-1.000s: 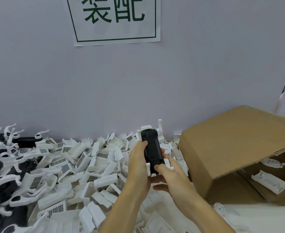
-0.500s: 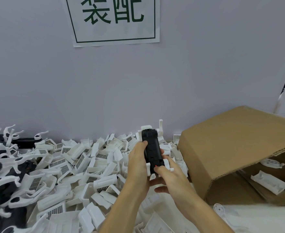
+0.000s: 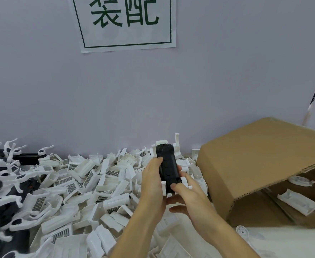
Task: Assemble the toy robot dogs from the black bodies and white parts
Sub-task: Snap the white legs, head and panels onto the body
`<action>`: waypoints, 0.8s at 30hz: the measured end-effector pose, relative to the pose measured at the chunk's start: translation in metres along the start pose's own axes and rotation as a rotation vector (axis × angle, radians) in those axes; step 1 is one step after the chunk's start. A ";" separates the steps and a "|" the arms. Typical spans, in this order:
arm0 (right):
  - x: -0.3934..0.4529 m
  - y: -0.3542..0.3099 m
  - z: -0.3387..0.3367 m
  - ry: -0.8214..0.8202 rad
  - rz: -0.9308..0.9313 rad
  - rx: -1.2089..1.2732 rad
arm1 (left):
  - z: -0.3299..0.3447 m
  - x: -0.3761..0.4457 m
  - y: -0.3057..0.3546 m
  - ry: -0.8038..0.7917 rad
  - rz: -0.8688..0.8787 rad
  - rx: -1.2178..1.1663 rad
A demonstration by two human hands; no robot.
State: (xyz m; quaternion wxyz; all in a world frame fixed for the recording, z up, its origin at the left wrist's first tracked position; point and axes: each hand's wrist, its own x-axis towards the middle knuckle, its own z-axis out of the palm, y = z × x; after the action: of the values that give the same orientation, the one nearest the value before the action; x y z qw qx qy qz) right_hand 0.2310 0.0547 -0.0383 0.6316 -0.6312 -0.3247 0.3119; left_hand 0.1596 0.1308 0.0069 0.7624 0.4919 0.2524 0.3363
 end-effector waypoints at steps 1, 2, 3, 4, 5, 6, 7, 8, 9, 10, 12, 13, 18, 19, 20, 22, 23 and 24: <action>0.000 0.000 0.000 -0.006 -0.002 -0.005 | 0.000 0.000 0.000 -0.001 0.001 -0.005; -0.001 0.000 -0.001 -0.012 -0.004 -0.010 | 0.000 0.000 0.001 -0.001 0.004 -0.012; -0.001 -0.001 -0.001 -0.018 -0.008 -0.015 | 0.000 0.000 0.001 -0.001 0.007 -0.018; -0.002 -0.001 -0.001 -0.021 -0.012 -0.020 | 0.000 0.000 0.001 0.000 0.009 -0.022; -0.002 -0.001 -0.001 -0.022 -0.015 -0.026 | 0.001 0.001 0.001 0.001 0.009 -0.024; -0.002 -0.002 0.000 -0.019 -0.016 -0.030 | 0.001 0.001 0.000 0.003 0.005 -0.023; -0.002 -0.002 0.000 -0.014 -0.015 -0.032 | 0.000 0.001 0.000 0.005 -0.001 -0.023; -0.003 -0.003 0.001 -0.004 -0.015 -0.035 | 0.000 0.001 0.000 0.005 -0.007 -0.025; -0.003 -0.004 0.002 0.010 -0.015 -0.040 | 0.000 0.002 0.000 0.001 -0.012 -0.029; -0.003 -0.004 0.003 0.023 -0.017 -0.045 | 0.000 0.002 -0.001 -0.006 -0.015 -0.032; -0.003 -0.004 0.003 0.033 -0.021 -0.049 | 0.000 0.002 0.000 -0.013 -0.010 -0.042; -0.003 -0.005 0.003 0.031 -0.022 -0.052 | 0.000 0.002 0.000 -0.015 -0.007 -0.049; -0.009 -0.011 0.003 0.047 -0.042 -0.042 | -0.003 0.004 -0.001 -0.016 -0.070 -0.109; -0.010 -0.011 0.002 0.067 -0.062 -0.022 | -0.004 0.005 -0.001 0.001 -0.078 -0.146; -0.011 -0.012 0.001 0.086 -0.086 0.007 | -0.005 0.006 0.001 0.018 -0.081 -0.200; -0.012 -0.013 -0.001 0.123 -0.153 0.066 | -0.007 0.008 0.003 0.042 -0.063 -0.288; -0.013 -0.013 -0.002 0.153 -0.206 0.076 | -0.009 0.011 0.003 0.049 -0.045 -0.308; -0.013 -0.014 -0.002 0.188 -0.270 0.066 | -0.009 0.014 0.003 0.065 -0.021 -0.319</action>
State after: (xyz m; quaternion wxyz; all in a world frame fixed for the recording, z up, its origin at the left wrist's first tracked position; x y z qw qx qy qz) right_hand 0.2243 0.0431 -0.0246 0.7158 -0.5871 -0.3356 0.1742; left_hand 0.1612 0.1472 0.0050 0.8257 0.3507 0.2254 0.3800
